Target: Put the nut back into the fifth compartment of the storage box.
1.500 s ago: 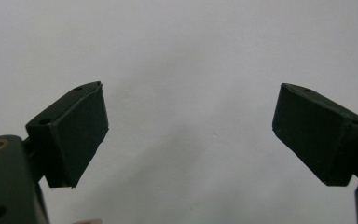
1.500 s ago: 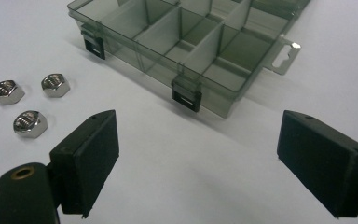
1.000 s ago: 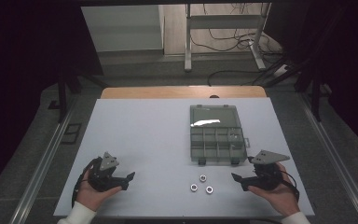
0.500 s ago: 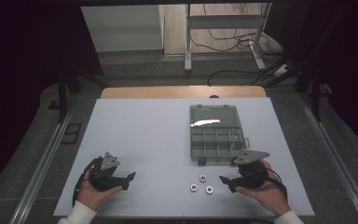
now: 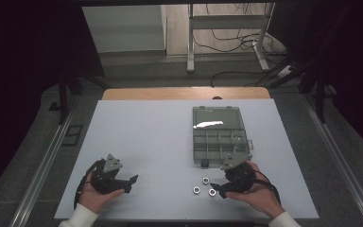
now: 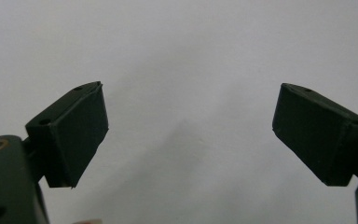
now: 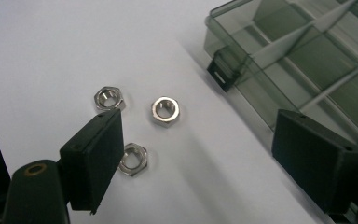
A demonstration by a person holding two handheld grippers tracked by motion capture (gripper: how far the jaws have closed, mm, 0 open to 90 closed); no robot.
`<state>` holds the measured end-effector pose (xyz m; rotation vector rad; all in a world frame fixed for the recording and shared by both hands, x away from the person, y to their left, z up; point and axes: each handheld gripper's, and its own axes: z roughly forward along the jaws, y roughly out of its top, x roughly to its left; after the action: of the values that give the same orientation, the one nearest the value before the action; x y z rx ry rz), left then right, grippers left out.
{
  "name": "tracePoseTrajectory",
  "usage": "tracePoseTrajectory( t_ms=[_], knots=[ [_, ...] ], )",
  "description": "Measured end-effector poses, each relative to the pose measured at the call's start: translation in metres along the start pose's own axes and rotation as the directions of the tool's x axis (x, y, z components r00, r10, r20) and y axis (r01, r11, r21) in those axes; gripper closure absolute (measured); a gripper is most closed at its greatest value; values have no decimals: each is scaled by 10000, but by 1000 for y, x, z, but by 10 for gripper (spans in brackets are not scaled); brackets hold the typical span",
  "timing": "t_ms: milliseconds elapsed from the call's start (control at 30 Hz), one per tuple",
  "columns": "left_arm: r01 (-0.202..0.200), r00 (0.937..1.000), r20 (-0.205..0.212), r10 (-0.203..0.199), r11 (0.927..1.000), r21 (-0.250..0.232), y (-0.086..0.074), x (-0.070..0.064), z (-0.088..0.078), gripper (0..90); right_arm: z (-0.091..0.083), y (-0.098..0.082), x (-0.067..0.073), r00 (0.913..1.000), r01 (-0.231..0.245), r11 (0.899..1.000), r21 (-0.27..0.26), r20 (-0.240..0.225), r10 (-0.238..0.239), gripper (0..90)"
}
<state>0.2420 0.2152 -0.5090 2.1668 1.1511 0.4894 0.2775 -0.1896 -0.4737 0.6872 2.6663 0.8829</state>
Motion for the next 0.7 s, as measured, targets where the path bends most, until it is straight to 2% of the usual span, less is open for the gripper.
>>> tracePoseTrajectory(
  t_ms=[367, 700],
  knots=[
    [-55, 10000, 18, 55, 10000, 14, 0, -1, 0, 108, 19, 12, 7, 9987, 513, 9966, 648, 13, -514, 191],
    [-43, 10000, 19, 43, 10000, -18, 0, 0, 0, 108, 35, 17, 7, 9978, 661, 9900, 1242, -61, -659, 202]
  ],
)
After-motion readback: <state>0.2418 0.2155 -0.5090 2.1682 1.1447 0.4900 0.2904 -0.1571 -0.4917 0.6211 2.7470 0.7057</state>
